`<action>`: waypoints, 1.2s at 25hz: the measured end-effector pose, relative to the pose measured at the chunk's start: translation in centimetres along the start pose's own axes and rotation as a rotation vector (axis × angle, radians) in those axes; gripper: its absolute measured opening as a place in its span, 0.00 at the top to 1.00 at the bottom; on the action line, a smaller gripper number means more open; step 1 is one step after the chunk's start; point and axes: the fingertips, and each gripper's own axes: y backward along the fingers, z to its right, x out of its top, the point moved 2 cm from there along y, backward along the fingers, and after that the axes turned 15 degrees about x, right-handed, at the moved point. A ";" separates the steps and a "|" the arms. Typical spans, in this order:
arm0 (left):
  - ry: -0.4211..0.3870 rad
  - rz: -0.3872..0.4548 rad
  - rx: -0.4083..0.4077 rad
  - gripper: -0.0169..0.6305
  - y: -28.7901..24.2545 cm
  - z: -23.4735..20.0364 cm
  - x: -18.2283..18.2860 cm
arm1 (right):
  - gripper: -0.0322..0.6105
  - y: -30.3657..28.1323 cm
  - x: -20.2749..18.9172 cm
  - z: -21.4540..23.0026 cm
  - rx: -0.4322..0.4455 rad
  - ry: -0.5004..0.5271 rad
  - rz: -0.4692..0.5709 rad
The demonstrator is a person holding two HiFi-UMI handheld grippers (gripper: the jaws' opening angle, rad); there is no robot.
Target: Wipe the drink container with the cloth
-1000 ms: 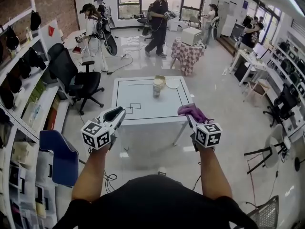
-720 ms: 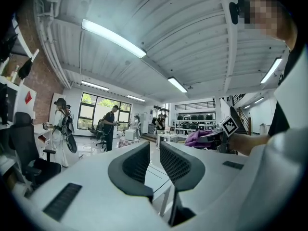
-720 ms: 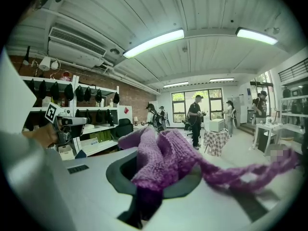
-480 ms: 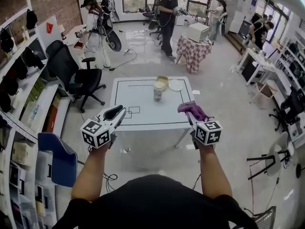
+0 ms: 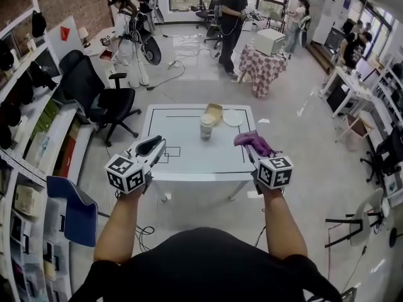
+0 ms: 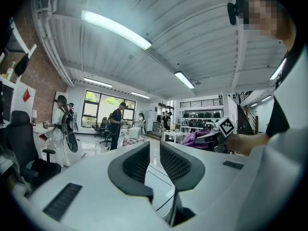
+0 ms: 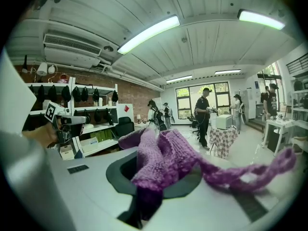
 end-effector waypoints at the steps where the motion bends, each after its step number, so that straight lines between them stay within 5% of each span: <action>1: 0.002 -0.001 0.005 0.85 -0.9 0.0 0.1 | 0.83 -0.3 0.1 0.9 0.006 -0.002 -0.002; 13: 0.016 -0.014 0.013 0.85 -9.5 2.2 -0.2 | 0.83 -2.6 1.3 9.5 0.044 0.003 -0.018; 30: 0.032 -0.023 0.021 0.85 -12.0 -0.3 -0.4 | 0.83 -5.8 2.1 11.4 0.044 -0.015 -0.021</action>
